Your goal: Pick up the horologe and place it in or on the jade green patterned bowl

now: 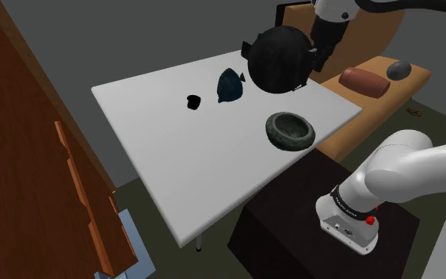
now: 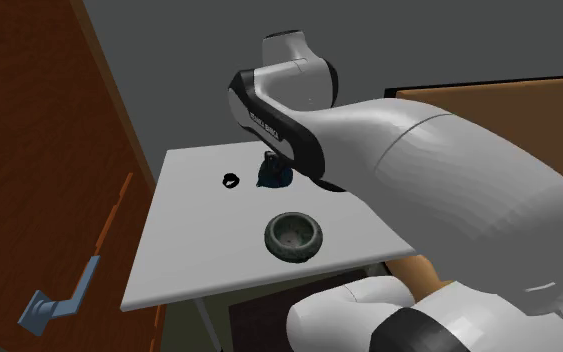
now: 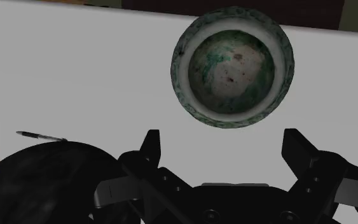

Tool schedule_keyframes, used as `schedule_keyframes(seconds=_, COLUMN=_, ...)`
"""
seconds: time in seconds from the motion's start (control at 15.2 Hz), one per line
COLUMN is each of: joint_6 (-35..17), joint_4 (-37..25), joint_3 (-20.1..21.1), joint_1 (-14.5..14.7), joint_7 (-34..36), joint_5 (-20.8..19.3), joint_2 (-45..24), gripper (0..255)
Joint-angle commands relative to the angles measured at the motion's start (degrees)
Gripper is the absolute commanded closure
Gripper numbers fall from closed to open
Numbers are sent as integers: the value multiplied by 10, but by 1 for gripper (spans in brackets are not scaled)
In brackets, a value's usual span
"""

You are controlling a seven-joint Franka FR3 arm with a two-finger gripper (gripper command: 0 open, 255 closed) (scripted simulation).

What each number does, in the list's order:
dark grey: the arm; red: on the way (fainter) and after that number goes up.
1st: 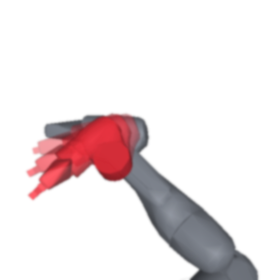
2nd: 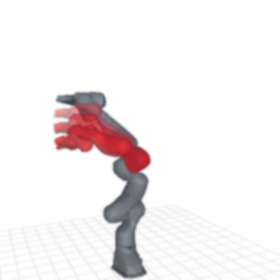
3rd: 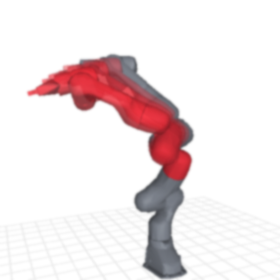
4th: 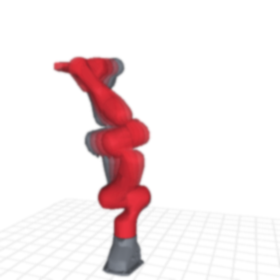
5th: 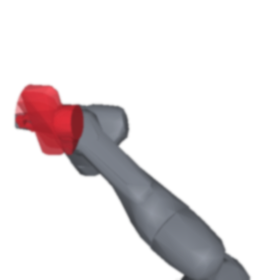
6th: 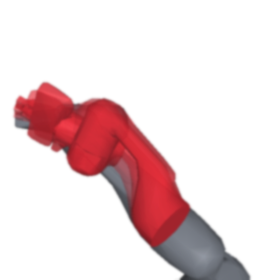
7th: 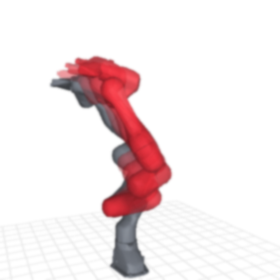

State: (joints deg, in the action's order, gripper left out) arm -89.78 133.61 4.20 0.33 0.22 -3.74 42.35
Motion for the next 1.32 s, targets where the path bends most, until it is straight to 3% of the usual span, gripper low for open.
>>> schedule_keyframes(seconds=0.0, joint_6=0, joint_4=0, joint_3=0, joint_1=0, joint_7=0, joint_5=0, joint_2=0, gripper=0)
schedule_keyframes(seconds=0.59, joint_6=-120, joint_4=-50, joint_3=36, joint_1=3, joint_7=57, joint_5=20, joint_2=-175, gripper=0)
schedule_keyframes(seconds=1.25, joint_6=-202, joint_4=-177, joint_3=66, joint_1=8, joint_7=118, joint_5=11, joint_2=-390, gripper=0)
